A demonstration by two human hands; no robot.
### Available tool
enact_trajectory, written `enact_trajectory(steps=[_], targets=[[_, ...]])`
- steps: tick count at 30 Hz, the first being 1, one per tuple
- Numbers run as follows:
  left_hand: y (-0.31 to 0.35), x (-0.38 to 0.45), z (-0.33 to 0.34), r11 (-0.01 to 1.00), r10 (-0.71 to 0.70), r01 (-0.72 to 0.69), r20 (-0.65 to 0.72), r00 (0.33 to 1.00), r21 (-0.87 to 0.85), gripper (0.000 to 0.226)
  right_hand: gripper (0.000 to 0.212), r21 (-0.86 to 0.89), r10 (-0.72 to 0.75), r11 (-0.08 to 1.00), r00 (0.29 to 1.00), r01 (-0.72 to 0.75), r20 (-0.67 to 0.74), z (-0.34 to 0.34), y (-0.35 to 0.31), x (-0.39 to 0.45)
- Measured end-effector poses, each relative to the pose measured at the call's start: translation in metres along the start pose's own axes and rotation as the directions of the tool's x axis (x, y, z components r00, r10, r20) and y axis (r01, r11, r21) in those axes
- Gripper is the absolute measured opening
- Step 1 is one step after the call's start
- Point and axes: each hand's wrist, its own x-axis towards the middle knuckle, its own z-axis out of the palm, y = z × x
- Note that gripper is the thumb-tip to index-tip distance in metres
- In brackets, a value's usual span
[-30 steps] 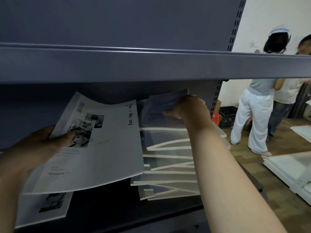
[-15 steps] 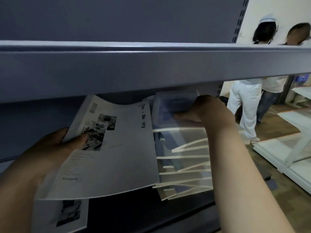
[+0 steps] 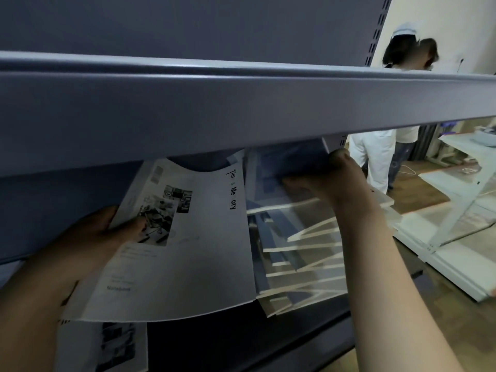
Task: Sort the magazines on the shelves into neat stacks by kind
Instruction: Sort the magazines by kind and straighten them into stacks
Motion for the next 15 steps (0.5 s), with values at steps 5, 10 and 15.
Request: enact_trajectory(steps=[5,10,15], targets=[[-0.006,-0.004,-0.011,0.999,0.033,-0.032,-0.04,0.999,0.02,0.026,0.033,0.083,-0.161,0.982,0.979,0.171,-0.124,0.009,-0.016,-0.015],[-0.024,-0.019,-0.033,0.995,0.088,-0.084,-0.072,0.994,0.046,0.015,0.045,-0.015,-0.328,0.945,0.945,0.328,-0.012,0.04,-0.036,-0.047],[-0.06,-0.047,-0.073,1.0,0.019,-0.018,-0.125,0.992,0.009,0.008,0.042,0.025,-0.383,0.924,0.922,0.382,0.055,0.08,-0.049,-0.084]])
